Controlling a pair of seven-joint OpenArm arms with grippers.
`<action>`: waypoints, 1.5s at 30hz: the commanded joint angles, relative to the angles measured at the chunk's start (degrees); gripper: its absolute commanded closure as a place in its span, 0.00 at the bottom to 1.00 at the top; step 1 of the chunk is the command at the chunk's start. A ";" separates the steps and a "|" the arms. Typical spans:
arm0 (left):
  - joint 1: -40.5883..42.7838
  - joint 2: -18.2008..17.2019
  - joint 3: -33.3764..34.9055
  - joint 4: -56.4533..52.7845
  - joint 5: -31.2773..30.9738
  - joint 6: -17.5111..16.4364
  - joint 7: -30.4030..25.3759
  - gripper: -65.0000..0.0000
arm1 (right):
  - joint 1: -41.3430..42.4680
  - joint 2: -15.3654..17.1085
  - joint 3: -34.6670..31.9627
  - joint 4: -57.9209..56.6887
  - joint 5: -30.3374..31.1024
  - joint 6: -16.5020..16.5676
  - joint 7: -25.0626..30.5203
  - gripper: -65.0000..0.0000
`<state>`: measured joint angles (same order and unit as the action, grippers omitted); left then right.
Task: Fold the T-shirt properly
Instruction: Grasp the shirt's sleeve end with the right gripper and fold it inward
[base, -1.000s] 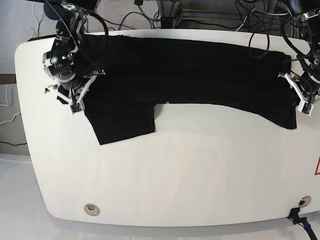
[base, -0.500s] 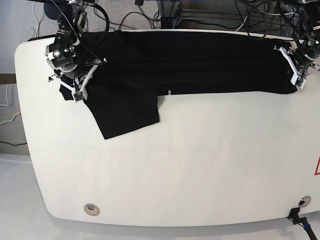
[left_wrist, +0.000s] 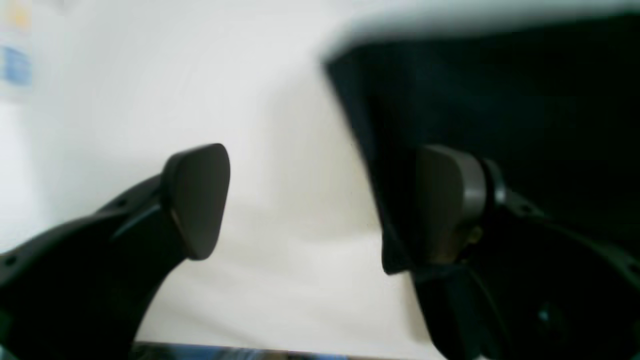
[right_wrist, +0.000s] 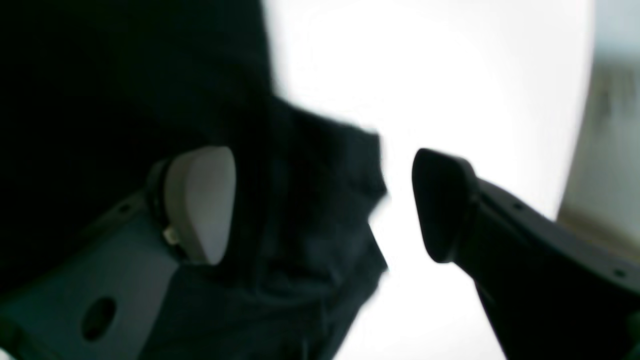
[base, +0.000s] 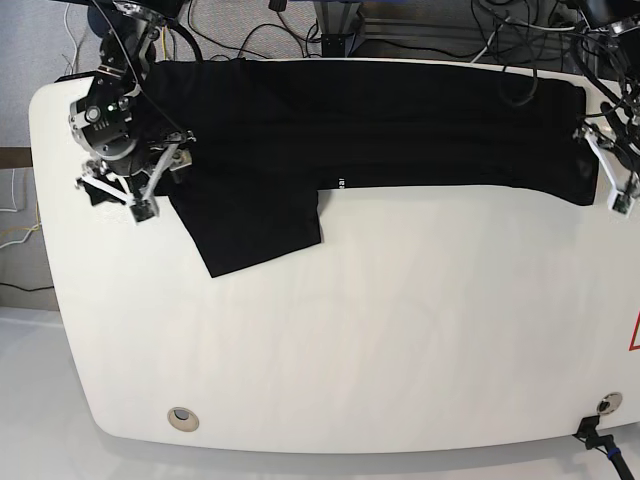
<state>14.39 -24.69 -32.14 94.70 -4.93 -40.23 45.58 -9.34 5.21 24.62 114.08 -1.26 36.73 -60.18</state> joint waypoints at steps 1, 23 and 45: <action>0.07 0.82 -1.05 7.06 -3.38 0.23 -0.62 0.17 | 1.39 -1.21 -0.05 1.21 0.16 3.27 0.80 0.19; 0.95 8.03 8.54 -5.86 1.19 0.23 -1.06 0.91 | -2.04 -4.55 0.30 -14.52 -0.46 3.27 5.55 1.00; -9.78 7.24 13.11 -12.63 4.45 0.23 -2.20 0.91 | 16.42 -1.21 0.30 -10.83 0.07 3.27 4.31 0.26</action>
<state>4.27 -17.02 -19.05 82.17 -2.39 -39.92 40.69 3.51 3.49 24.69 106.43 -0.89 39.97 -56.49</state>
